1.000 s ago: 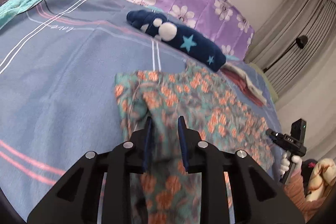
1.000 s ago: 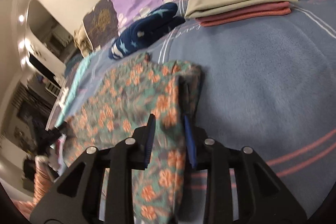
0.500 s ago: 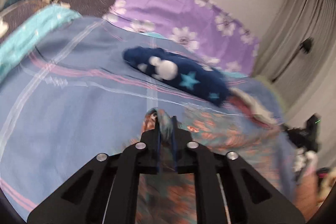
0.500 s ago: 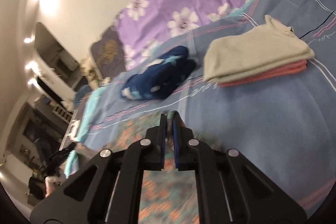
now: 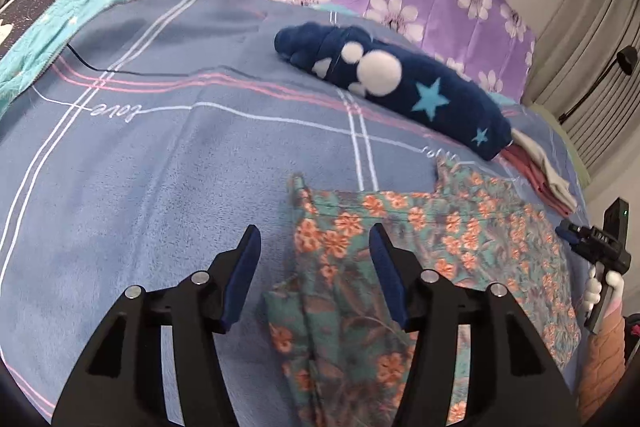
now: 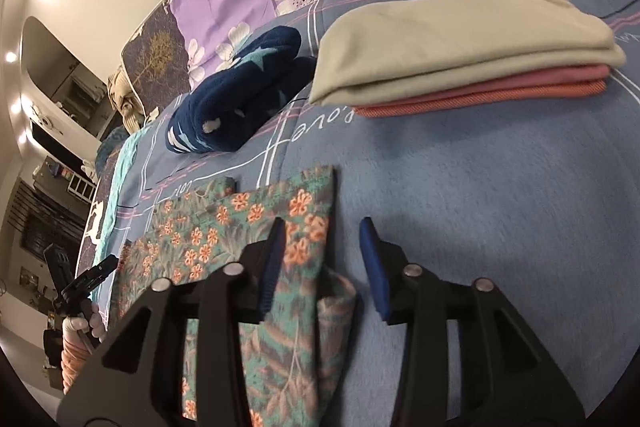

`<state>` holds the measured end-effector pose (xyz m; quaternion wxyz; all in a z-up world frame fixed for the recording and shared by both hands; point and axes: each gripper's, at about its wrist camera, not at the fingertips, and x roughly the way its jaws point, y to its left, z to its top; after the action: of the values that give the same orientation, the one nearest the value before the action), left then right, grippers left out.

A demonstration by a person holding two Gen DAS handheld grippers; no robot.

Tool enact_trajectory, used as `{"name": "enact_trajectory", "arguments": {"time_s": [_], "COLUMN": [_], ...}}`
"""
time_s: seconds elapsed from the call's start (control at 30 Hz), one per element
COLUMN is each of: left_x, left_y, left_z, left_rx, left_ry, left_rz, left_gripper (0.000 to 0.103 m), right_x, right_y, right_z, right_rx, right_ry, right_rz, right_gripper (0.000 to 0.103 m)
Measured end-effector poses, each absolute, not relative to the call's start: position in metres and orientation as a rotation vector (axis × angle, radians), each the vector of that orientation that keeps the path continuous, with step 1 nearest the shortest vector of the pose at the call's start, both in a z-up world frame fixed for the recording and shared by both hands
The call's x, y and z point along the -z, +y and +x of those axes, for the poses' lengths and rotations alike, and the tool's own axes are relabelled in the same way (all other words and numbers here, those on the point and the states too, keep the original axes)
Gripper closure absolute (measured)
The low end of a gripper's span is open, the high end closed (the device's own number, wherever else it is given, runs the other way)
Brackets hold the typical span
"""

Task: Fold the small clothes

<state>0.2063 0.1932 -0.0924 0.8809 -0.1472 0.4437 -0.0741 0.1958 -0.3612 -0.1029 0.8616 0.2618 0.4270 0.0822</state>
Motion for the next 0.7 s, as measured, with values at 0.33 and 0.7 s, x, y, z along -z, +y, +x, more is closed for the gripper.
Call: {"name": "enact_trajectory", "arguments": {"time_s": [0.33,0.7], "left_x": [0.082,0.067], "left_y": [0.178,0.167], "left_z": [0.229,0.253], "left_rx": [0.210,0.174], "left_ry": [0.922,0.842], "left_rz": [-0.274,-0.184], "left_gripper": [0.101,0.100], "right_x": [0.112,0.071], "right_y": [-0.332,-0.337], "right_z": [0.225,0.226], "right_rx": [-0.308,-0.257], "right_ry": [0.933,0.812], "right_rz": [0.508,0.451], "right_gripper": [0.099,0.090]}}
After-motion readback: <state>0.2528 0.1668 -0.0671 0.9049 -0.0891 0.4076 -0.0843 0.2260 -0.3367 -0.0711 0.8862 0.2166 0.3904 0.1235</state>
